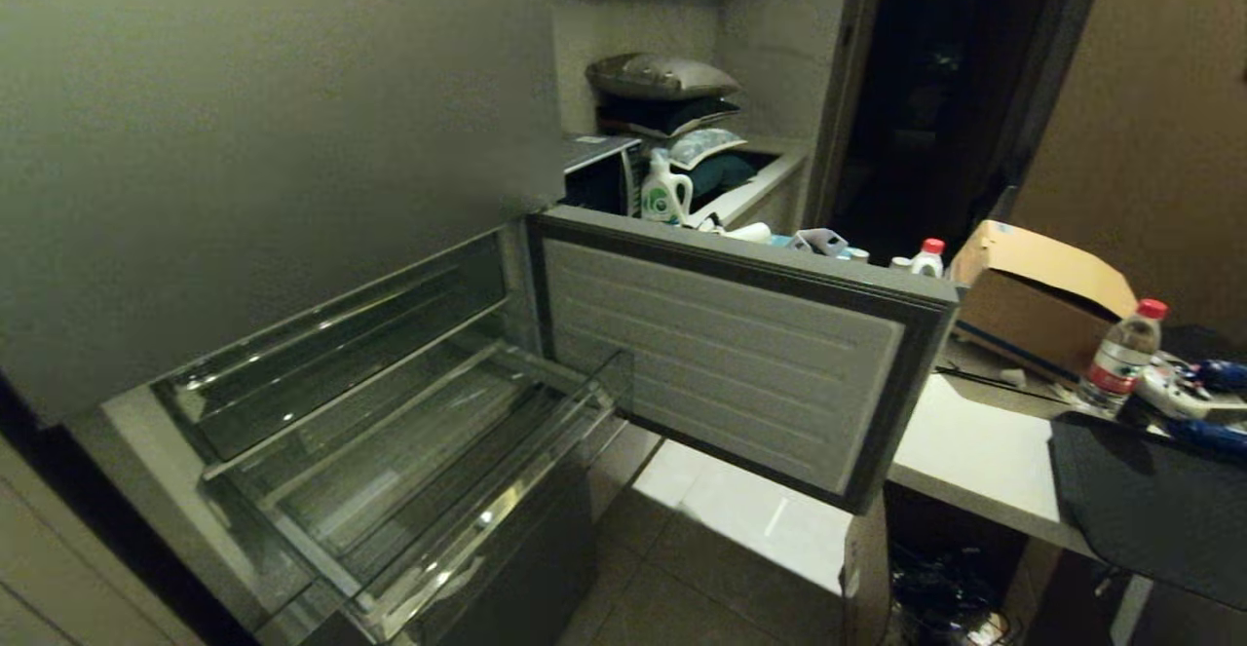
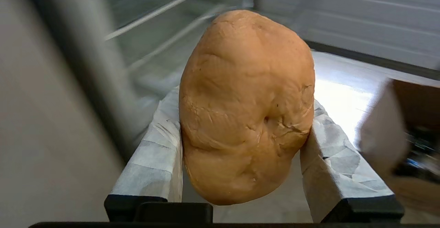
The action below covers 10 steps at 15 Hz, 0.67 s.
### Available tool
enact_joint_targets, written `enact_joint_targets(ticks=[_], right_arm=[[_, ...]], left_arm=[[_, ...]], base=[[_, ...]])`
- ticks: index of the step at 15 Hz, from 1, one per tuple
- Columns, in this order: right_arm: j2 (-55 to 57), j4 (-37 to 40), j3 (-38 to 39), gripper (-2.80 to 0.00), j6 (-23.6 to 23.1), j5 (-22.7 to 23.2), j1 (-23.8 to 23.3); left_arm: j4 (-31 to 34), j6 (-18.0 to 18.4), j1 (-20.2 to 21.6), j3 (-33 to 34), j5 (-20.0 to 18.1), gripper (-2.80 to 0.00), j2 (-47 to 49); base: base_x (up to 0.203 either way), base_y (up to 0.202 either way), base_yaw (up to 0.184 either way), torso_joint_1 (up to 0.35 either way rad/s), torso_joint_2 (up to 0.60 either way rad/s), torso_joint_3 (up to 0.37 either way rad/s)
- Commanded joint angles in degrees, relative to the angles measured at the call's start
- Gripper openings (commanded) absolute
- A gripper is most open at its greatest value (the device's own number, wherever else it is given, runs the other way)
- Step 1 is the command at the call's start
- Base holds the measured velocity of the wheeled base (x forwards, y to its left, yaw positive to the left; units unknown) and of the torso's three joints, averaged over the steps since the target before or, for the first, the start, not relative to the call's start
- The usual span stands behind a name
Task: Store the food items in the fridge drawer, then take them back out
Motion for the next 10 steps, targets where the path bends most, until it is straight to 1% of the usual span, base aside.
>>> enact_joint_targets(ticks=[1,10], right_arm=[[0.0,0.0,1.8,-2.80,0.0,0.0,0.0],[0.0,0.0,1.8,-2.80,0.0,0.0,0.0]], left_arm=[[0.0,0.0,0.0,0.0,0.0,-2.80,0.0],[0.0,0.0,0.0,0.0,0.0,-2.80,0.0]], base=[[-0.002,0.011,-0.174,-0.001,0.00,0.001],[0.001,0.008,-0.177,0.003,0.00,0.002]])
